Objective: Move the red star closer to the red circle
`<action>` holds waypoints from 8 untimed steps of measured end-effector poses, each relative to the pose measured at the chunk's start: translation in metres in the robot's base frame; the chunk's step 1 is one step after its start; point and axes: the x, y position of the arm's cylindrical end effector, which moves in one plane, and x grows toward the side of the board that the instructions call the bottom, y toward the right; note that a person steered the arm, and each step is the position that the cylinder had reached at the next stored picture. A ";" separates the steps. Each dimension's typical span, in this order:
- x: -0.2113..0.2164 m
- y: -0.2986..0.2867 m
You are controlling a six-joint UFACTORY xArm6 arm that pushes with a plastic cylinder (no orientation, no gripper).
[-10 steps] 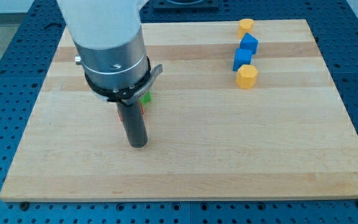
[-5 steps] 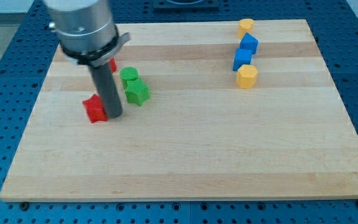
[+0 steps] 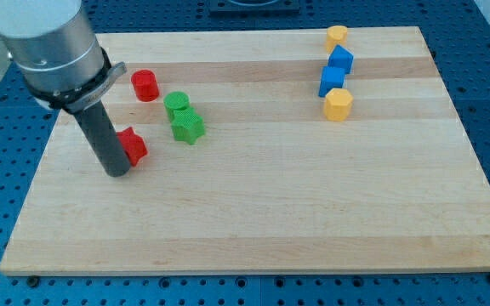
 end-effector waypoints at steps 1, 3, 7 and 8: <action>-0.021 0.000; -0.055 0.000; -0.067 0.028; -0.090 0.028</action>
